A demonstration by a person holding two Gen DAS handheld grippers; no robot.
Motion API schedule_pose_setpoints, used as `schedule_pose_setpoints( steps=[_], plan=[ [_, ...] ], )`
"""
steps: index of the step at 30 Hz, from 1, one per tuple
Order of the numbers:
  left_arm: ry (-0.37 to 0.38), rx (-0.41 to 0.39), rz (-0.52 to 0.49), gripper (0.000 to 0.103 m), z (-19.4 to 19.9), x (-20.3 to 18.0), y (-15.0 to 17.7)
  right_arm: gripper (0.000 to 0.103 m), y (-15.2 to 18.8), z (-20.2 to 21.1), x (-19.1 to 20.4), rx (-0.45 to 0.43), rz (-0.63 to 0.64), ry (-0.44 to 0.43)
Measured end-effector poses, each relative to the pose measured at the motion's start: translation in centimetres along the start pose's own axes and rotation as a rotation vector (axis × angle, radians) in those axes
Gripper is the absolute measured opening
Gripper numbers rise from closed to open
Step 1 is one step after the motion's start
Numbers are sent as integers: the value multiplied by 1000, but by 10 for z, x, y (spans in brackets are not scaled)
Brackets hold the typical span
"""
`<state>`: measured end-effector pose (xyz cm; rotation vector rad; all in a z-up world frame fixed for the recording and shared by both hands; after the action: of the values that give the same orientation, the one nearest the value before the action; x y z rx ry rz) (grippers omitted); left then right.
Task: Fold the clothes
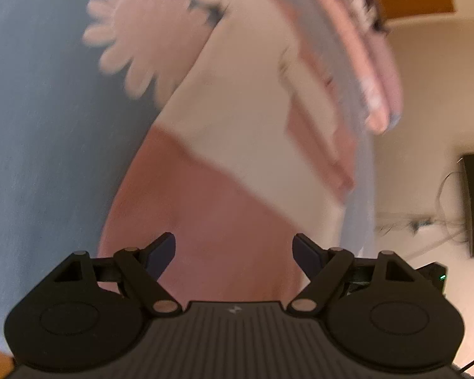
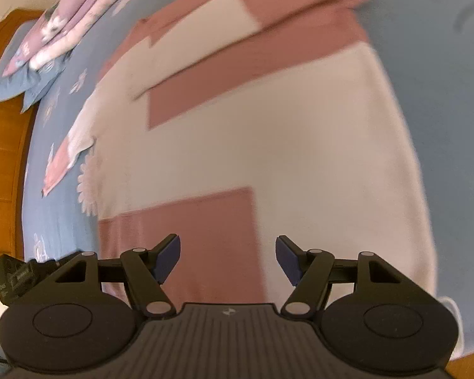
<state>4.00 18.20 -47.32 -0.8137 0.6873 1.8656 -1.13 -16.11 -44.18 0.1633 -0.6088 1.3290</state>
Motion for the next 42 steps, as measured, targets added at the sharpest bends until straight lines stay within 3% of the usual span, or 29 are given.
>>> schedule_pose_setpoints(
  steps=[3, 6, 9, 12, 15, 19, 23, 24, 28, 33, 37, 39, 40, 42],
  plan=[
    [122, -49, 3, 81, -4, -8, -16, 72, -12, -9, 20, 18, 51, -13],
    [143, -106, -17, 81, -17, -12, -40, 72, -13, -14, 33, 34, 81, -21],
    [123, -167, 58, 80, -17, 9, -57, 72, -15, -23, 50, 45, 95, -29],
    [189, -210, 149, 80, 5, 25, -67, 72, -10, -30, 63, 72, 111, -31],
    [227, -185, 136, 82, 15, 19, -65, 73, -6, -36, 72, 85, 114, -41],
    [288, -42, 122, 83, -2, 8, -49, 73, -10, -44, 81, 95, 126, -40],
    [253, 58, 148, 83, -24, 21, -28, 73, -18, -47, 87, 92, 152, -28],
    [244, 57, 141, 79, -25, 24, -25, 73, -20, -48, 87, 91, 158, -18],
    [217, 97, 142, 79, -16, 29, -19, 73, -24, -53, 92, 108, 169, -29],
    [220, 63, 72, 85, 16, 30, -24, 73, -30, -79, 119, 104, 174, -194],
    [131, 92, 108, 85, 18, 48, -29, 72, -25, -115, 130, 140, 94, -338],
    [145, 94, 123, 85, 22, 55, -28, 72, -17, -134, 127, 191, 44, -368],
    [149, 91, 128, 85, 26, 57, -28, 70, -11, -138, 122, 215, 29, -330],
    [153, 92, 132, 85, 29, 58, -28, 69, -3, -132, 112, 201, -4, -336]
  ],
)
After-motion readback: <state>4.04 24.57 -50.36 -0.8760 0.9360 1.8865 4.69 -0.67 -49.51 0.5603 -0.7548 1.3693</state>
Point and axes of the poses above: each gripper's, at about its wrist camera, not at the fingertips, and z roughly against the way its jaws point, x to its left, y to its underside, the point moved 3 cm from there along -z, roughly the way its jaws point, and after that the axes turned 12 degrees about z, right-handed, at the moved point
